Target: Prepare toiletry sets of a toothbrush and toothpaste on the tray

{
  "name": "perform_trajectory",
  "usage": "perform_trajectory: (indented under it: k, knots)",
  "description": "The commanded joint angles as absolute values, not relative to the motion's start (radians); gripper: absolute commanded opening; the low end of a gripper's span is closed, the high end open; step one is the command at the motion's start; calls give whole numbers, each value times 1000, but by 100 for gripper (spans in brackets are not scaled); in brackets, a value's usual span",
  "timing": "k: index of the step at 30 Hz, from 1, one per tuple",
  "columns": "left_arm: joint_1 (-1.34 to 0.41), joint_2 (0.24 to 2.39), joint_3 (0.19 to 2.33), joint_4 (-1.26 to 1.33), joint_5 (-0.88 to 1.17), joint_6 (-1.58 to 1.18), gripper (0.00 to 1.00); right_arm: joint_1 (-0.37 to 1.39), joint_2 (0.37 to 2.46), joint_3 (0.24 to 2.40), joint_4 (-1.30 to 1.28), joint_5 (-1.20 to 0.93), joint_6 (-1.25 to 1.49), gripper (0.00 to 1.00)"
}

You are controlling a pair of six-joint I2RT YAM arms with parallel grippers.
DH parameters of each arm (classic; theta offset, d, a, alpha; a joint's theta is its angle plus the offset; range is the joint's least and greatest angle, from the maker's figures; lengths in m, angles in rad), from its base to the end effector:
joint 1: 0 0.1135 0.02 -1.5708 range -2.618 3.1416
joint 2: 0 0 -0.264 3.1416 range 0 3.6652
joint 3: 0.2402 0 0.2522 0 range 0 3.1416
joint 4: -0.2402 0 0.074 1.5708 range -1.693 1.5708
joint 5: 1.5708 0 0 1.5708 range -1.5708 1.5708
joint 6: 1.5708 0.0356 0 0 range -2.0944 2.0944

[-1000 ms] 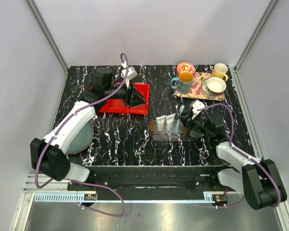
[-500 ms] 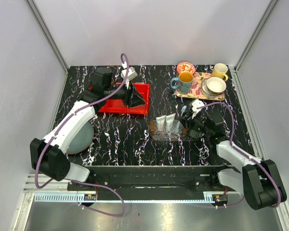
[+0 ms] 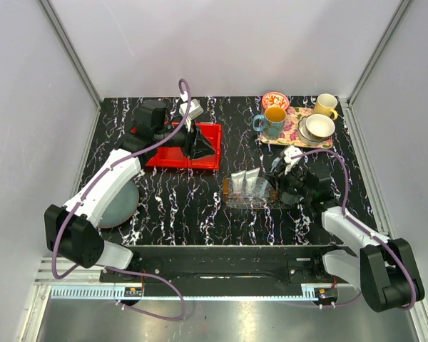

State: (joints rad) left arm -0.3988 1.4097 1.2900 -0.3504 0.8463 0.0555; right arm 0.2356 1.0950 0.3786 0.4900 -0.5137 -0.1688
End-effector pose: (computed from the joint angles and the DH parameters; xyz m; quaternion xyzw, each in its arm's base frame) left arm 0.2800 -0.1469 0.3602 0.3843 0.7088 -0.4263 0.4101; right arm 0.2152 0.0697 0.2090 -0.3069 0.7096 0.2188 0.5953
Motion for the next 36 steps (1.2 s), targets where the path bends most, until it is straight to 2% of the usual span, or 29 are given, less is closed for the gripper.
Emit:
perform_trajectory:
  k: [1,15,36]
  knots:
    - [-393,1394,1325,-327,879,74,47,224,1071,433,456,-502,-192,44]
    - [-388,1396,1324,-330,885,81,47,198,1058,453,376,-528,-201,50]
    - [-388,1388,1315,-345,890,89,47,187,1017,505,233,-597,-239,53]
